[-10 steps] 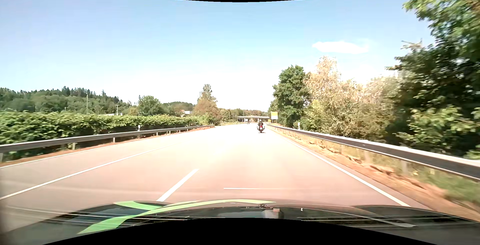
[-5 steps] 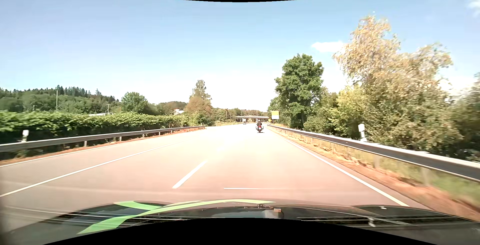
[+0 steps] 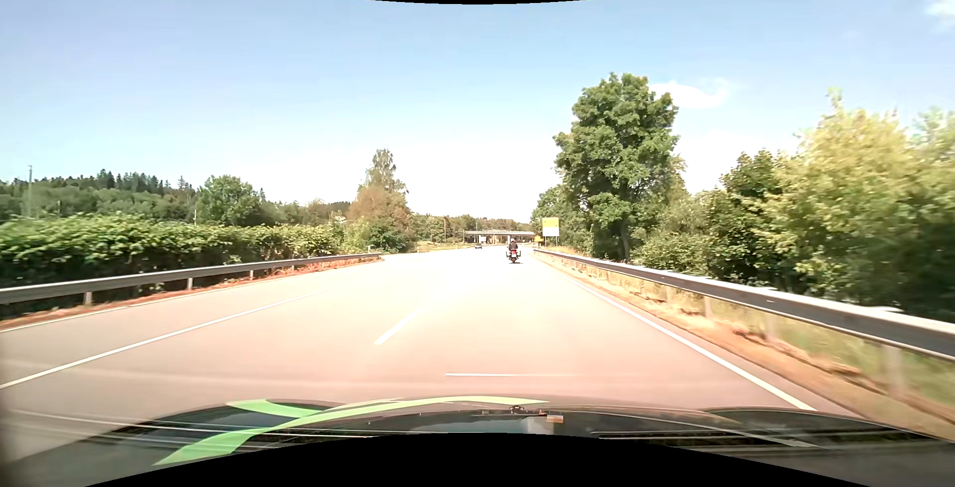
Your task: Follow the waypoints while adhering to traffic rules and regulations
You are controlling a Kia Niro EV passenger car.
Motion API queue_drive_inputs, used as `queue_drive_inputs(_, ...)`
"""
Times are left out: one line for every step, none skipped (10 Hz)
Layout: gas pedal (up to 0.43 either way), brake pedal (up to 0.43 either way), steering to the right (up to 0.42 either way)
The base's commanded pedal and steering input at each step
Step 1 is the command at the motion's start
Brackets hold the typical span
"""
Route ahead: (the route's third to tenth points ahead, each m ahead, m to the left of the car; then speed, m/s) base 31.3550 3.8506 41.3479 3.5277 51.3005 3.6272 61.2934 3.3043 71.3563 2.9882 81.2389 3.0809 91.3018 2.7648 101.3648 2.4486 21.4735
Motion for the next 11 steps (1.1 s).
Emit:
queue_drive_inputs(0.268, 0.000, 0.000)
queue_drive_inputs(0.268, 0.000, 0.000)
queue_drive_inputs(0.280, 0.000, 0.000)
queue_drive_inputs(0.280, 0.000, 0.000)
queue_drive_inputs(0.280, 0.000, 0.000)
queue_drive_inputs(0.287, 0.000, 0.000)
queue_drive_inputs(0.287, 0.000, 0.000)
queue_drive_inputs(0.299, 0.000, 0.000)
queue_drive_inputs(0.299, 0.000, 0.000)
queue_drive_inputs(0.299, 0.000, 0.000)
queue_drive_inputs(0.299, 0.000, 0.000)
